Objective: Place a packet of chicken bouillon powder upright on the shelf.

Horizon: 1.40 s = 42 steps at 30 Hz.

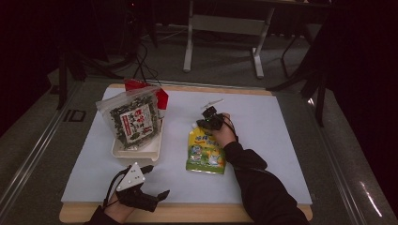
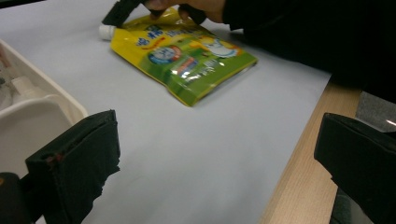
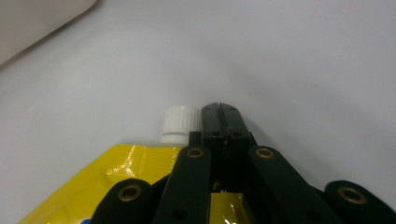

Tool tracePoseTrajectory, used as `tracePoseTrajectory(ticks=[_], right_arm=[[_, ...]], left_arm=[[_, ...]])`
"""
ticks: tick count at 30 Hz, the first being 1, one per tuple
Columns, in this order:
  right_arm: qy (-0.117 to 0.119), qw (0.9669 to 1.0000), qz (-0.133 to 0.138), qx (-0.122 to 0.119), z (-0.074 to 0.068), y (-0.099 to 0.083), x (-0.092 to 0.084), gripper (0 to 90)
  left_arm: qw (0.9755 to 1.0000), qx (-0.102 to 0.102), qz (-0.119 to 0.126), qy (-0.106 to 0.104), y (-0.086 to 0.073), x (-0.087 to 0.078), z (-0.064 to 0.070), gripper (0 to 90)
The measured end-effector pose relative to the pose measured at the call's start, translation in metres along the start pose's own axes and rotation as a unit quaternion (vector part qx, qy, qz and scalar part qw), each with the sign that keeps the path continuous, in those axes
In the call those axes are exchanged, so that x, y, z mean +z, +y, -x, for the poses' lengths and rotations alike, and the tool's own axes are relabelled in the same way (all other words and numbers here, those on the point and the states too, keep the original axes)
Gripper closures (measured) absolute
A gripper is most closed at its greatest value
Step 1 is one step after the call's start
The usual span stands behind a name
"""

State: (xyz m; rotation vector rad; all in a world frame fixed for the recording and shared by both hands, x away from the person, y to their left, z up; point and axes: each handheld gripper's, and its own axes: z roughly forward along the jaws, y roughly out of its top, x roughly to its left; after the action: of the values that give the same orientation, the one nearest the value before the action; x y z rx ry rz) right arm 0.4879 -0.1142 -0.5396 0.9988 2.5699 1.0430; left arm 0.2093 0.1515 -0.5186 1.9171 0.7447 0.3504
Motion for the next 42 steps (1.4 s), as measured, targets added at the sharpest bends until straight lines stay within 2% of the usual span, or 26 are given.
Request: tracePoseTrajectory(ticks=[5, 13, 17, 21, 25, 29, 33, 37, 39, 42], right_arm=[[0.015, 0.9998, 0.001, -0.013, -0.017, -0.014, -0.010, 90.0], [0.019, 0.9992, -0.004, -0.035, -0.044, -0.035, -0.028, 90.0], [0.026, 0.9991, -0.006, -0.033, -0.054, -0.045, -0.036, 90.0], [0.028, 0.9987, -0.005, -0.043, -0.059, -0.050, -0.041, 90.0], [0.019, 0.9989, 0.005, -0.042, -0.054, -0.047, -0.052, 88.6], [0.015, 0.9988, 0.019, -0.042, -0.045, -0.041, -0.075, 81.7], [0.016, 0.9987, 0.022, -0.044, -0.034, -0.039, -0.098, 73.0], [0.020, 0.9986, 0.015, -0.046, -0.026, -0.044, -0.116, 65.5], [0.017, 0.9985, 0.013, -0.051, -0.025, -0.046, -0.119, 64.9], [0.013, 0.9984, -0.010, -0.055, -0.018, -0.058, -0.125, 59.5]], left_arm=[[1.0000, 0.004, -0.004, -0.002, 0.001, 0.003, 0.001, 1.3], [0.9999, 0.006, -0.007, -0.005, 0.001, 0.007, 0.001, 1.3], [0.9999, 0.007, -0.009, -0.007, 0.001, 0.008, 0.002, 1.4], [0.9999, 0.007, -0.010, -0.008, 0.000, 0.009, 0.003, 1.3], [0.9999, 0.005, -0.011, -0.008, 0.000, 0.010, 0.003, 1.3], [0.9999, 0.006, -0.012, -0.007, -0.001, 0.011, 0.003, 1.3], [0.9998, 0.006, -0.016, -0.009, -0.001, 0.013, 0.003, 1.3], [0.9998, 0.006, -0.017, -0.011, -0.001, 0.015, 0.002, 1.3], [0.9998, 0.005, -0.017, -0.011, -0.002, 0.015, 0.002, 1.3], [0.9997, 0.006, -0.020, -0.012, -0.002, 0.016, 0.001, 1.3]])
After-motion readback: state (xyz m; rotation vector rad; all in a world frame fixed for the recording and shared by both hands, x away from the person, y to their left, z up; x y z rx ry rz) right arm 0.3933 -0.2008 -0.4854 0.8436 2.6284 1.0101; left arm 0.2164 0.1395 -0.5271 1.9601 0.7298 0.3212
